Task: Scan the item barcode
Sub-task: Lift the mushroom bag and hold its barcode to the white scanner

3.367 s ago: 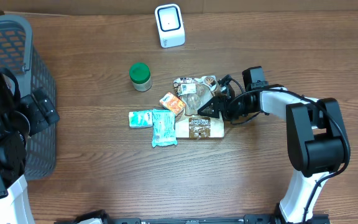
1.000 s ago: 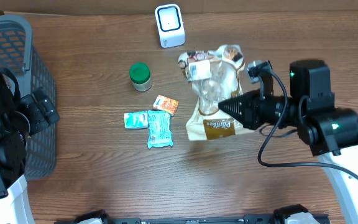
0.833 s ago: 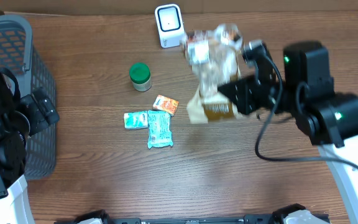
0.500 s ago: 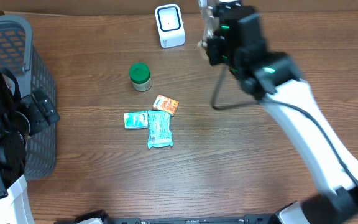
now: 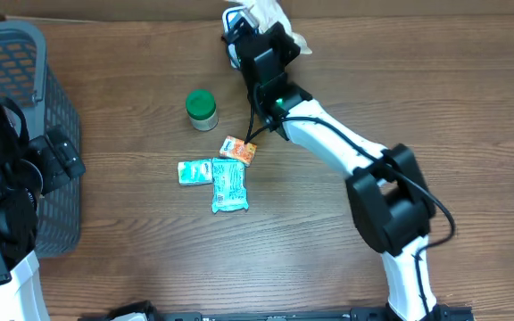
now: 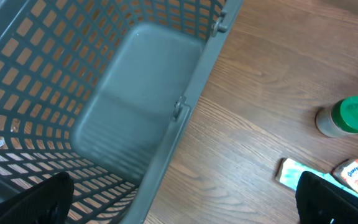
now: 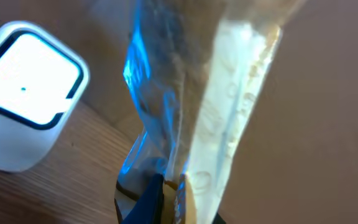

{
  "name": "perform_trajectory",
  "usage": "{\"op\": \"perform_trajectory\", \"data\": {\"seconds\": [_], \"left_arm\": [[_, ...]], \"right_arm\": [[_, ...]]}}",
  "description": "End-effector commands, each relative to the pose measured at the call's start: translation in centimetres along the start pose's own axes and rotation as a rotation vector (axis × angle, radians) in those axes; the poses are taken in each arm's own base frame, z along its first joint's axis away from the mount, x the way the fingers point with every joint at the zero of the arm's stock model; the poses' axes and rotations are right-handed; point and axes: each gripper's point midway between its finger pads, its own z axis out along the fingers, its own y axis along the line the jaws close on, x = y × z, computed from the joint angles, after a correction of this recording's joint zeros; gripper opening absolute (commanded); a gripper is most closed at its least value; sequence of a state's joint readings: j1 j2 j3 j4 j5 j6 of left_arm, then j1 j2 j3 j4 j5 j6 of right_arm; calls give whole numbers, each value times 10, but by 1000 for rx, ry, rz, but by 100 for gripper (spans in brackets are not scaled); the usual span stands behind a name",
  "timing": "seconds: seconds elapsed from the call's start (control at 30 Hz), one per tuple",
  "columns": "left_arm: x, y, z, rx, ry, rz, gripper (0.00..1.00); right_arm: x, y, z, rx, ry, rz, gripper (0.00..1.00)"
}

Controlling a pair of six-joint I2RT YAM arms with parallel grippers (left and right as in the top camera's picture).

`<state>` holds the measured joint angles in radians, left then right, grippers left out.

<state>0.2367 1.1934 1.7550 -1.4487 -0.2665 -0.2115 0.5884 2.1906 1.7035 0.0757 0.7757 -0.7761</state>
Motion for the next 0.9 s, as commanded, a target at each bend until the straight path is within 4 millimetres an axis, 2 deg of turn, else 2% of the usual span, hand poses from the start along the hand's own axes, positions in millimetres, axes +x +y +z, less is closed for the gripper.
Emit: {"op": "perform_trajectory", "data": {"seconds": [0.0, 0.13, 0.47, 0.7, 0.87], "left_arm": [[-5, 4, -8, -6, -31, -33, 100], [-5, 4, -8, -7, -31, -33, 100], [-5, 4, -8, -6, -31, -33, 100], [-5, 4, -8, -7, -31, -33, 100], [-5, 4, -8, -7, -31, -33, 100]], "right_arm": [[13, 20, 16, 4, 27, -183, 4], [17, 31, 22, 3, 23, -182, 4], [16, 31, 22, 12, 24, -172, 4], [18, 21, 18, 57, 56, -120, 4], [5, 0, -3, 24, 46, 8, 4]]}}
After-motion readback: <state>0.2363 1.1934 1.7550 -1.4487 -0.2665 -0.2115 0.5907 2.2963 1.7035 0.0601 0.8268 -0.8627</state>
